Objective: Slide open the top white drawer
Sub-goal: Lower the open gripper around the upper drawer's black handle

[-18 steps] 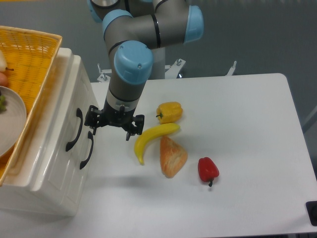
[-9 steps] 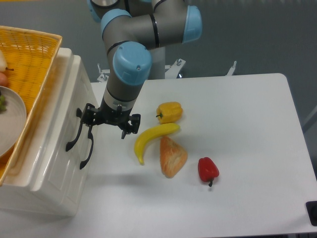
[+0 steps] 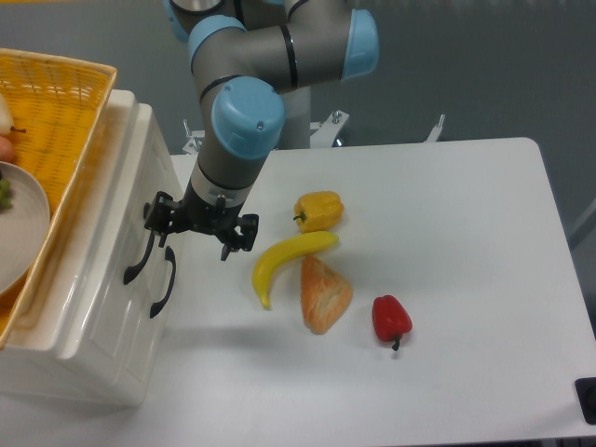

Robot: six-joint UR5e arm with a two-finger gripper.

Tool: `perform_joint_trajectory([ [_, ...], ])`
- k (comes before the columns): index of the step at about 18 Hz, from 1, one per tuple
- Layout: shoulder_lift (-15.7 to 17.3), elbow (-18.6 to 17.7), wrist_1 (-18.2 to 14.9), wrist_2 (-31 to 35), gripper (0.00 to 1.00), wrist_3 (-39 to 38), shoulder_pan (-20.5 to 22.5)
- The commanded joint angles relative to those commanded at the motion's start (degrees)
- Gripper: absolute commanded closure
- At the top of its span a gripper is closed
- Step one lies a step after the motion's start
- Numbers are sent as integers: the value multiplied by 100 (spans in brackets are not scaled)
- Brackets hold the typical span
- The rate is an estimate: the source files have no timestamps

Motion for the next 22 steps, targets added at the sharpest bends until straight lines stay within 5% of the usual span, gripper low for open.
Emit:
perform_joint_trajectory([
  [22,0,0,-159,0,0,-70,-158],
])
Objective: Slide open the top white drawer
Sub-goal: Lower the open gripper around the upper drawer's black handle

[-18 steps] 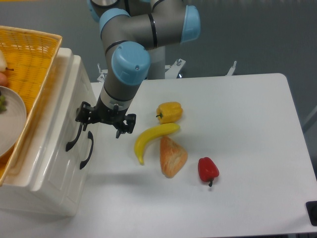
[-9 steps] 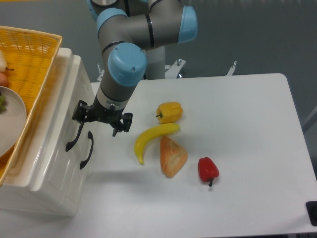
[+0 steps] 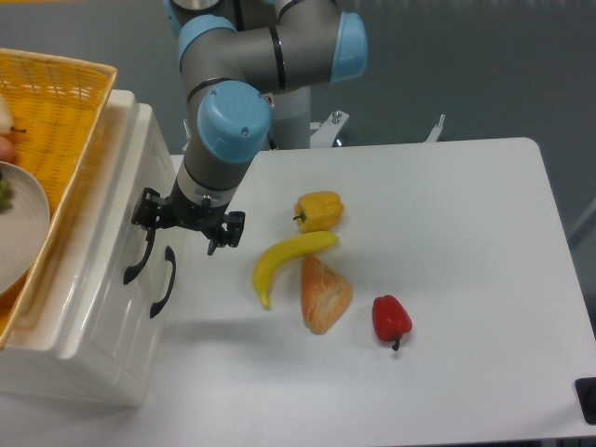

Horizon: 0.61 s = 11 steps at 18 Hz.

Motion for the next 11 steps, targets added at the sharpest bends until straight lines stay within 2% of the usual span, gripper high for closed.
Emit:
perform_joint_trajectory([
  [11,-44,0,0,9,0,-9,-53],
])
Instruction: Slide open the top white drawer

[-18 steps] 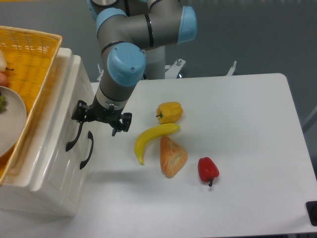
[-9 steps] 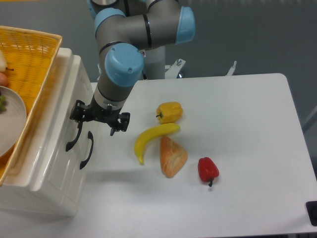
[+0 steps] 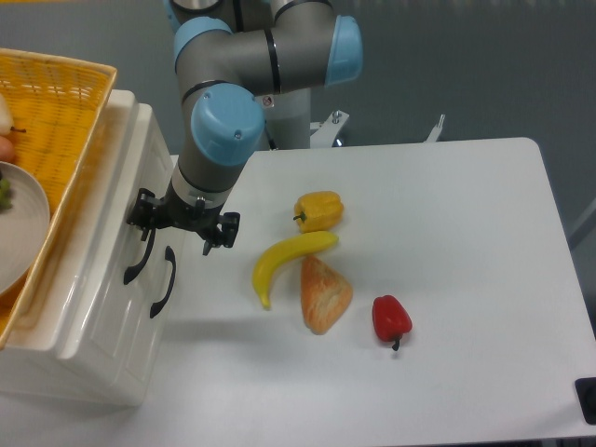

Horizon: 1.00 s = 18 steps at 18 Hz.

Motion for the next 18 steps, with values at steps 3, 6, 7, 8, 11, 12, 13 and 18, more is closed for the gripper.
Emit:
perform_joint_trajectory([
  [3,-9,0,0,0,0,0,-9],
  [6,-9,0,0,0,0,0,-17],
  [7,-9,0,0,0,0,0,-18],
  [8,-9,0,9,0,0,0,-18],
  [11,-18,0,9,0,0,0,-18],
  [12,-18,0,17,0,0,9,-18],
  [13,-26,0,18,0,0,0,-18],
  [18,-88,-9,9,18,0,0,-44],
])
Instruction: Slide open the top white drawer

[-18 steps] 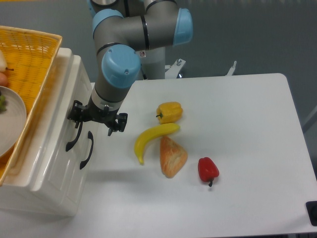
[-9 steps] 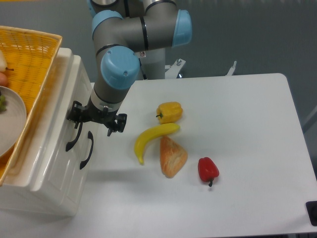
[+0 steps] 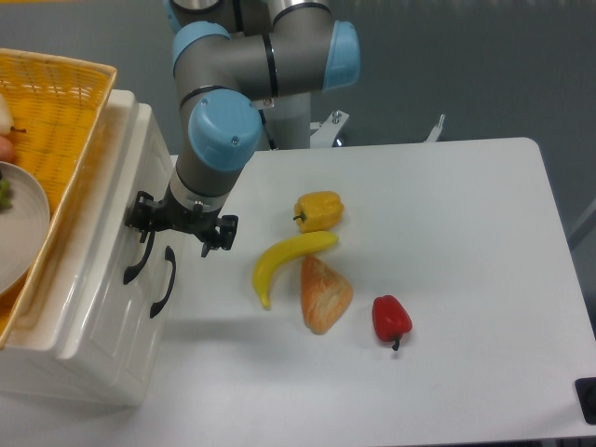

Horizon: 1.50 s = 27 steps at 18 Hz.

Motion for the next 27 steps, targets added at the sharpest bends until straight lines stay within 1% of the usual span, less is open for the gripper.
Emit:
perform_joint_trajectory([
  [27,-9,18,35,79,0,9,17],
])
